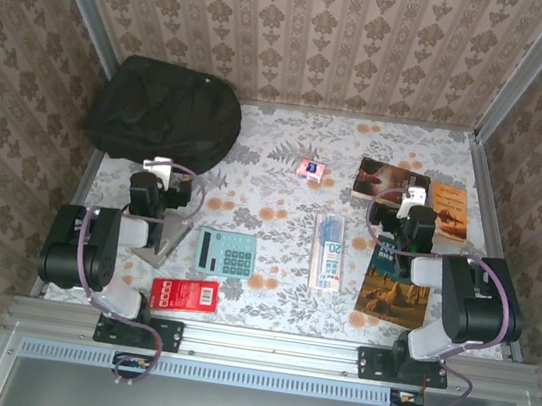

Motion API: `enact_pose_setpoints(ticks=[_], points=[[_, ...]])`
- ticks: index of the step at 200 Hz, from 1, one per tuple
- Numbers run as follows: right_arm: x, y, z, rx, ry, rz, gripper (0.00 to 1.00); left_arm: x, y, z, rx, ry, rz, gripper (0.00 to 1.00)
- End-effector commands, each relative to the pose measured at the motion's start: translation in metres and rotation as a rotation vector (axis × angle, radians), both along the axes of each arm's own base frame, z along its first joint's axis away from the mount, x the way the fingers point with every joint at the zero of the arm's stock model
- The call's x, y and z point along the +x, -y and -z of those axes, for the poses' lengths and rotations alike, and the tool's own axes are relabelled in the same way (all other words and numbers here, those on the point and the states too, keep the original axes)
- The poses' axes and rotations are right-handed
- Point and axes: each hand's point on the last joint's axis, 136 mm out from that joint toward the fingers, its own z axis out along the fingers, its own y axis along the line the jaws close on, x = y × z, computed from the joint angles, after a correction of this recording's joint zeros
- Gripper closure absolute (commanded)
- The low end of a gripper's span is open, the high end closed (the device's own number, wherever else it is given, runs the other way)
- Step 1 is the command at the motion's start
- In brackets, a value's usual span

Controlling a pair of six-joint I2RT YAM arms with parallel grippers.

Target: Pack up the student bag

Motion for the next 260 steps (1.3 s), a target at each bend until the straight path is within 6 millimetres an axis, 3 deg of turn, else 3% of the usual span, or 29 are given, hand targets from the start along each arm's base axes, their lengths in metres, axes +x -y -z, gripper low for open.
enact_pose_setpoints(ticks=[1,212,239,246,260], points=[[0.006,-0.005,-0.01,-0.001,0.022,-0.02,0.0,0.007,-0.002,-0.016,0.011,0.055,-0.003,0.0],[0.006,-0.005,-0.01,0.001,0.024,-0.021,0.0,0.006,-0.001,-0.016,0.011,0.054,0.004,0.0],[0.003,-0.014,-0.015,-0.004,0.04,-0.072,0.0,0.001,0.0,-0.045,0.071,0.074,-0.04,0.0],[0.001,-0.022,-0.02,-0.027,0.039,-0.106,0.0,-0.002,0.001,-0.06,0.092,0.084,-0.055,0.0],[-0.002,-0.02,-0.035,-0.047,0.058,-0.077,0.0,-0.01,0.011,-0.096,0.15,0.141,-0.033,0.0]])
